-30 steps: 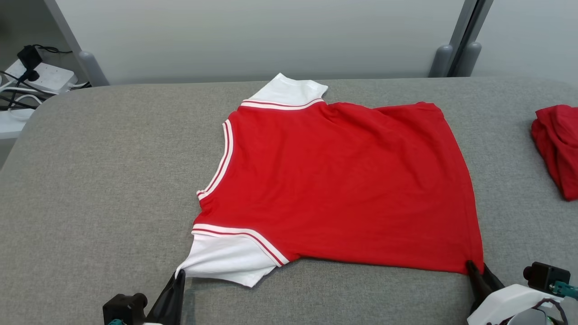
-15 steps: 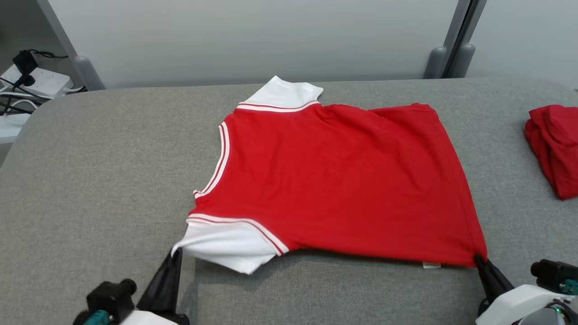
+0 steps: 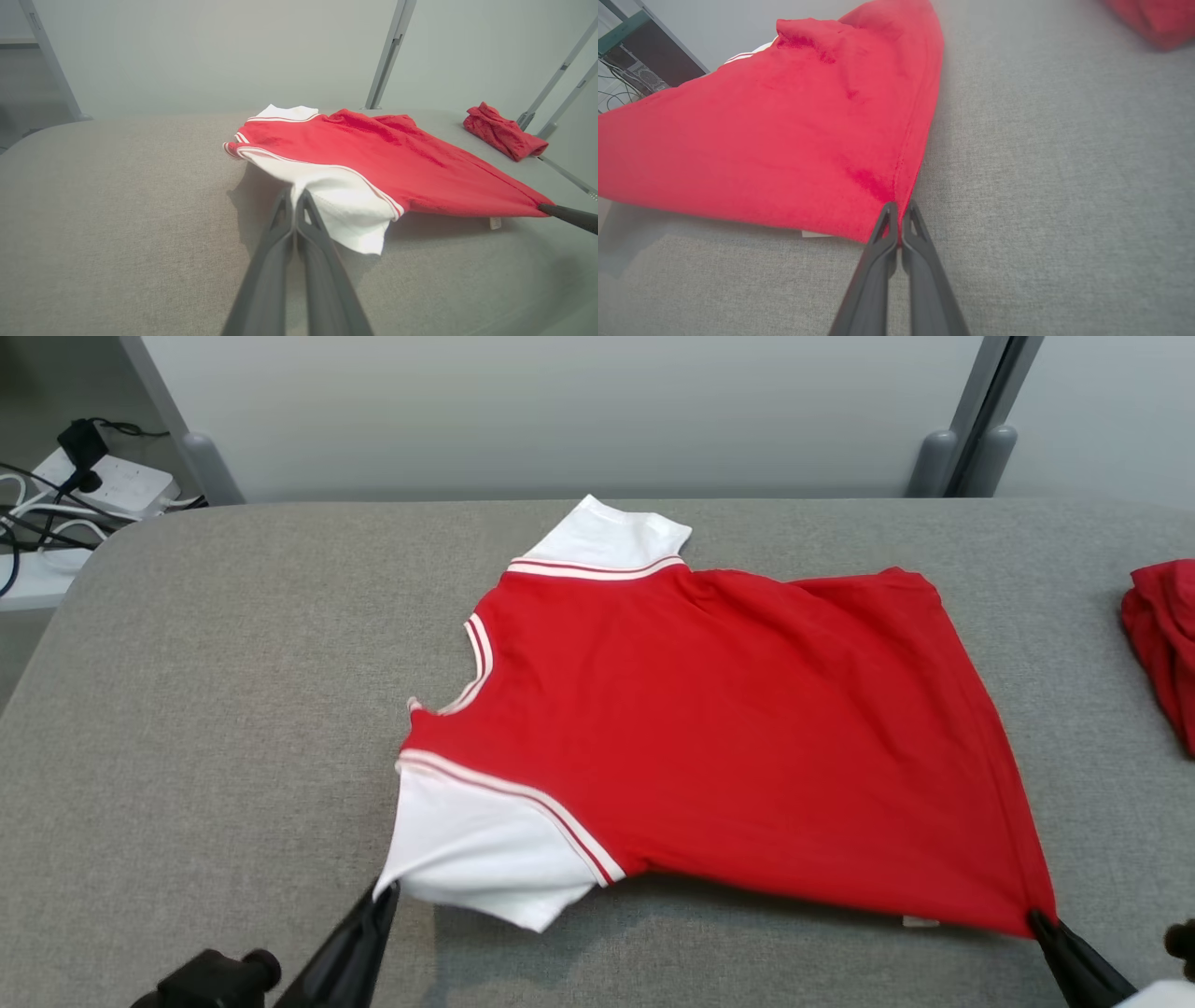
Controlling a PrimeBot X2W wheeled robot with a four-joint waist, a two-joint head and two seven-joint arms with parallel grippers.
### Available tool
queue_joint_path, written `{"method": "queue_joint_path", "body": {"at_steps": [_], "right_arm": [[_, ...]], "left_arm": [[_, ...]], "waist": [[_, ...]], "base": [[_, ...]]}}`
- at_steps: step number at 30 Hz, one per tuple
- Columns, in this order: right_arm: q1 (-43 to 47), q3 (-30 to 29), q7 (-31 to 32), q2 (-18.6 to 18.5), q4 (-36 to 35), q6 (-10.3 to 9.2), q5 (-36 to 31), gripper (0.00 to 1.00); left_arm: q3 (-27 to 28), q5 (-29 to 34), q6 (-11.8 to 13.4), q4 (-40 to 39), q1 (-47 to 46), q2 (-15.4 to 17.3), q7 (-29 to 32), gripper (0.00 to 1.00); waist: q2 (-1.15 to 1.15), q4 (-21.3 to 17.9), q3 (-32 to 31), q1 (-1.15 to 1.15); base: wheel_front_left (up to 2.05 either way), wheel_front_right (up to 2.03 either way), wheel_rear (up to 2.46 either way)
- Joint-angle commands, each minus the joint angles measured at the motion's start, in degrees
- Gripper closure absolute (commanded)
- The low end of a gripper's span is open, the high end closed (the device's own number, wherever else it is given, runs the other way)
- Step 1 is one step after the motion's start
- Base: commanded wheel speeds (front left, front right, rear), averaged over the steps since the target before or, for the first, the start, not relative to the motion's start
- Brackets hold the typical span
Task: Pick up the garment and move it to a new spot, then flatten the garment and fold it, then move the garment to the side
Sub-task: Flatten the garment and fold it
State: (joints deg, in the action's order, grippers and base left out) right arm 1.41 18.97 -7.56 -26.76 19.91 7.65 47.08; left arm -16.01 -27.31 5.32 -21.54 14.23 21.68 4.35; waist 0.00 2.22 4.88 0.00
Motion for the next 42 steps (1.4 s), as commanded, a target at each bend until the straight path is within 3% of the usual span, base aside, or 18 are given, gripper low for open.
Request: {"method": "queue_joint_path", "body": {"at_steps": [1,9,13,17,28,42], "right_arm": [[1.9,-0.5,1.1,-3.0,-3.0,-0.16,0.5,1.0],[12.3,-6.7,11.5,-4.8,-16.4,-0.16,1.2,1.0],[12.3,-11.5,11.6,-2.3,-18.8,-0.16,-2.6,1.0],[10.1,-12.4,13.6,0.5,-18.8,-0.16,-4.2,1.0],[-3.0,-11.1,15.8,3.6,-7.7,-0.16,-2.8,1.0],[-17.9,-3.7,11.3,3.9,7.5,-0.16,0.6,1.0]], "left_arm": [[1.7,0.6,0.0,-3.1,-0.8,1.5,1.1,1.0],[-0.7,-1.0,-0.8,-9.5,2.6,5.2,9.8,1.0],[-0.3,-2.8,-0.8,-9.9,0.7,3.7,9.0,1.0],[-0.1,-6.3,-1.8,-7.6,-2.2,0.5,6.8,1.0],[1.0,-7.1,-4.4,9.7,-15.0,-6.0,-3.4,1.0],[0.8,-6.2,-9.0,31.4,-30.9,-9.2,-12.4,1.0]], "waist": [[0.0,0.4,0.4,0.0],[0.0,0.7,1.9,0.0],[0.0,0.3,2.0,0.0],[0.0,-0.2,1.8,0.0],[0.0,-1.4,1.5,0.0],[0.0,-2.5,5.1,0.0]], "base": [[0.0,0.0,0.0],[0.0,0.0,0.0],[0.0,0.0,0.0],[0.0,0.0,0.0],[0.0,0.0,0.0],[0.0,0.0,0.0]]}}
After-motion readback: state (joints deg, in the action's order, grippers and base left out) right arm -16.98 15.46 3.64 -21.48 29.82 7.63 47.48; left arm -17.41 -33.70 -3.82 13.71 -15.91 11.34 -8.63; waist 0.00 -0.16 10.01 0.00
